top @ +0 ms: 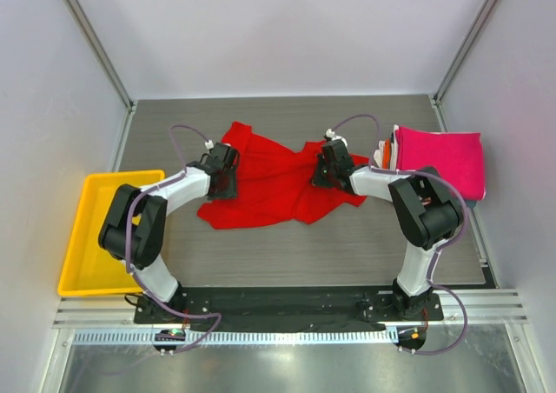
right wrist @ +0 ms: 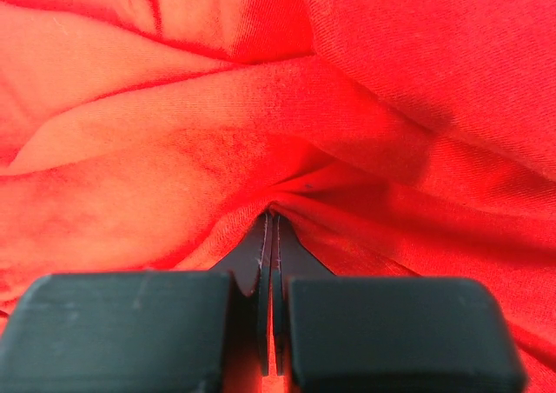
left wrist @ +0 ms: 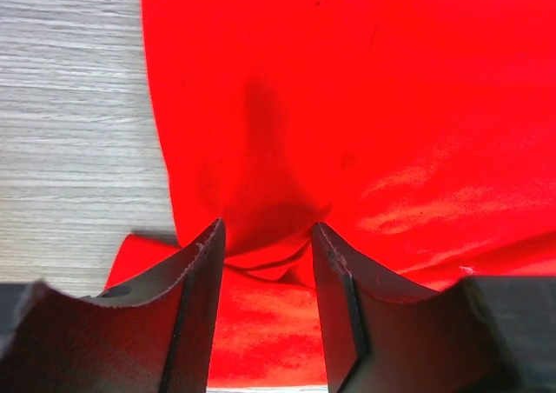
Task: Fold and stack the t-shirts
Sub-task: Flatten the tshirt out
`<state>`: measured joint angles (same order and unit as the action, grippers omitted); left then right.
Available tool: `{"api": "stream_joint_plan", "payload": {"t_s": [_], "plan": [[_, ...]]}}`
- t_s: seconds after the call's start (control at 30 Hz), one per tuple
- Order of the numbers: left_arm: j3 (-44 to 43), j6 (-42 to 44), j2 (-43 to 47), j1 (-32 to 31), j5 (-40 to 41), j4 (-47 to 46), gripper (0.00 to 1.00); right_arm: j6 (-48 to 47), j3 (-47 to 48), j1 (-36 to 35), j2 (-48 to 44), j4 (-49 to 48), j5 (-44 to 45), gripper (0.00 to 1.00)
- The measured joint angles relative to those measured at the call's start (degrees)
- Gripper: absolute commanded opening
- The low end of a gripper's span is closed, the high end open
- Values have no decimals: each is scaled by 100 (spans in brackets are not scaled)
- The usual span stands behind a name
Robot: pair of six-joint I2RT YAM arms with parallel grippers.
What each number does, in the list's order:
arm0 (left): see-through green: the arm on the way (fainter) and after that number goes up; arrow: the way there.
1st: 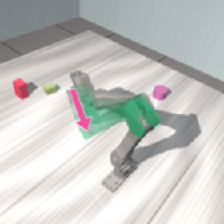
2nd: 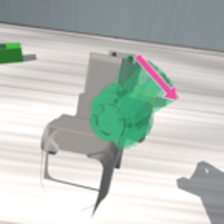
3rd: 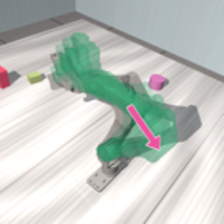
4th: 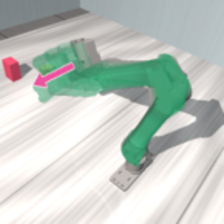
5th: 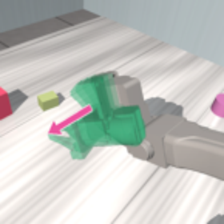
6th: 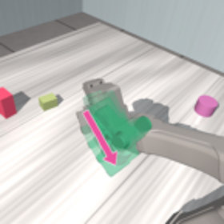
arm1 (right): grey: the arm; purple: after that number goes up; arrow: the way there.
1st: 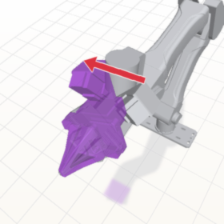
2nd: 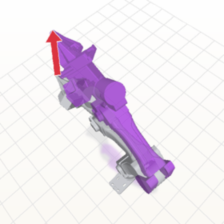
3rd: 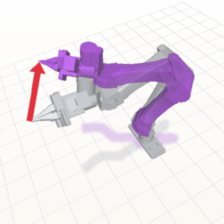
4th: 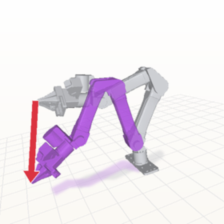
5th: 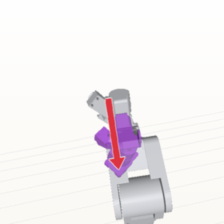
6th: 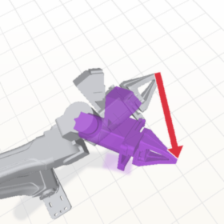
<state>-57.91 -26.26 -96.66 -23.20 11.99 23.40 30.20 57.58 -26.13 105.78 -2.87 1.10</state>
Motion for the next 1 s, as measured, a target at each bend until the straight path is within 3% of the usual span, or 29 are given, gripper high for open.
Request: {"api": "stream_joint_plan", "payload": {"t_s": [0.13, 0.23, 0.43, 0.6, 0.7, 1.0], "plan": [[-55, 17, -175, -57, -2, 0, 33, 0, -22, 0, 0, -57, -20, 1], [-92, 33, -254, -109, -4, -4, 31, 2, -28, 7, 0, -72, -26, 1], [-92, 79, -254, -164, -4, -2, 35, 9, -28, 28, 2, -74, -74, 1], [-79, 72, -247, -192, -46, -35, 49, 9, -28, 44, 2, -74, -103, 1], [22, 59, -179, -197, -111, -175, 48, 11, -28, 50, 11, -81, -125, 1], [118, 48, -107, -197, -98, -243, 7, 17, -20, 114, 37, -111, -284, 1]]}}
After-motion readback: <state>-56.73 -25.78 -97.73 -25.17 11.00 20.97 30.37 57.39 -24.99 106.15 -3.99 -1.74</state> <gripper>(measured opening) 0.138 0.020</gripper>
